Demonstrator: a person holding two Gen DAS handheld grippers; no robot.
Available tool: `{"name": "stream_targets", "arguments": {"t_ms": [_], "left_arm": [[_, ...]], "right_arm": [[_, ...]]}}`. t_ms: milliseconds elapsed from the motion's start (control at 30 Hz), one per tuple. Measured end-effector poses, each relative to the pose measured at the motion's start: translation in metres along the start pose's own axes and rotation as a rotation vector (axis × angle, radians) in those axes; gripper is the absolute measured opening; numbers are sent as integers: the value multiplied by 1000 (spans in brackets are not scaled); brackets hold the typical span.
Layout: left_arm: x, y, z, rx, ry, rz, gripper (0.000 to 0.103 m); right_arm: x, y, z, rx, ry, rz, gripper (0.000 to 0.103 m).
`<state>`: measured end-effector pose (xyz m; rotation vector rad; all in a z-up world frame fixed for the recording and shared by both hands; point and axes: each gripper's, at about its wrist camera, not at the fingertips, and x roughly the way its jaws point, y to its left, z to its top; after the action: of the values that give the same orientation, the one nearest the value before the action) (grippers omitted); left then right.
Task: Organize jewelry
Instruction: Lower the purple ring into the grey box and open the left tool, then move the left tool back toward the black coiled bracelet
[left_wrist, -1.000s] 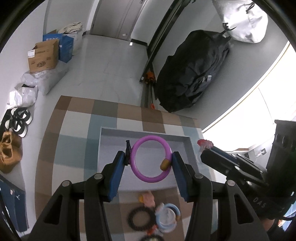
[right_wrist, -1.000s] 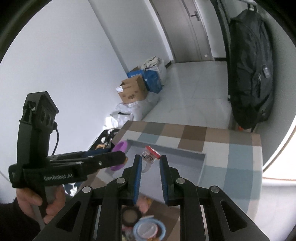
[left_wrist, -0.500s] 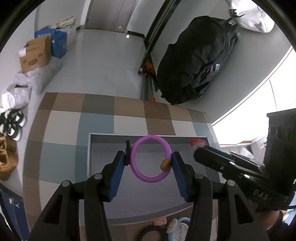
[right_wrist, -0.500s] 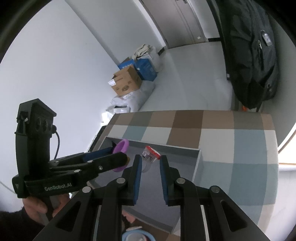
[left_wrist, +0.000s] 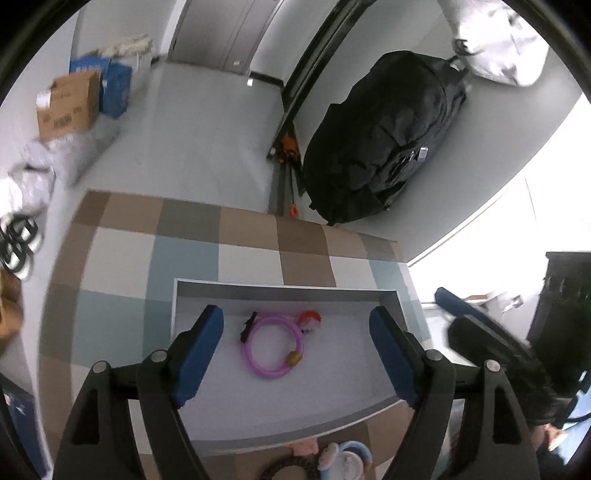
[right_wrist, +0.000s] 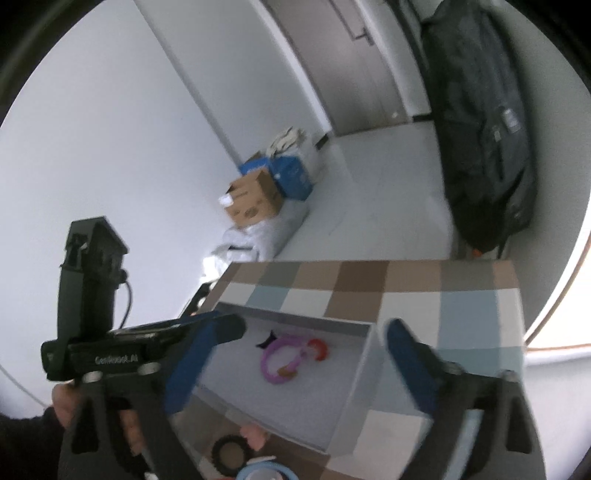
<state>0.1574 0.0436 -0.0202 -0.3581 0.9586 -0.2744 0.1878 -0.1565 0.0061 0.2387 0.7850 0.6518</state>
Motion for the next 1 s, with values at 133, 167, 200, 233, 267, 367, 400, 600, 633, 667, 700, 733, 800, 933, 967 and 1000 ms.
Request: {"name": "stream_targets", "arguments": {"t_ms": [133, 167, 200, 233, 267, 367, 400, 600, 633, 667, 700, 733, 800, 933, 967, 1000], "left_arm": [[-11, -8, -10, 37, -65, 97, 78], [-15, -9, -13, 36, -83, 109, 78], [-19, -11, -17, 37, -101, 122, 78], [-21, -12, -19, 40, -111, 139, 78], [-25, -13, -21, 42, -120, 152, 78], [-36, -14, -27, 36, -152, 196, 78], [-39, -14, -29, 33, -160, 209, 78], [-52, -20, -42, 31, -181, 255, 79], [-54, -21, -46, 27, -183, 258, 79], [-56, -21, -50, 24, -183, 259, 83], [-57, -21, -53, 20, -184, 259, 86], [-59, -21, -57, 17, -188, 260, 86], [-61, -22, -63, 16, -186, 262, 86], [-65, -27, -75, 22, -178, 268, 86], [-66, -27, -78, 25, -178, 270, 86], [-67, -28, -81, 26, -177, 273, 86]], "right_arm": [[-11, 2, -4, -15, -35, -53, 103], [-12, 3, -5, -20, -38, -63, 103], [-15, 4, -7, -23, -43, -72, 103], [-17, 5, -9, -25, -45, -81, 103], [-18, 6, -11, -26, -46, -84, 103], [-25, 11, -17, -38, -63, -87, 103], [-28, 14, -19, -47, -70, -88, 103], [-41, 27, -33, -95, -94, -113, 103], [-44, 28, -36, -92, -92, -115, 103], [-47, 28, -40, -86, -90, -115, 103], [-48, 29, -43, -83, -89, -115, 103], [-51, 31, -46, -80, -88, -115, 103], [-56, 33, -52, -75, -83, -120, 103], [-65, 37, -63, -64, -77, -124, 103], [-66, 37, -66, -62, -77, -128, 103], [-67, 37, -68, -59, -75, -131, 103]]}}
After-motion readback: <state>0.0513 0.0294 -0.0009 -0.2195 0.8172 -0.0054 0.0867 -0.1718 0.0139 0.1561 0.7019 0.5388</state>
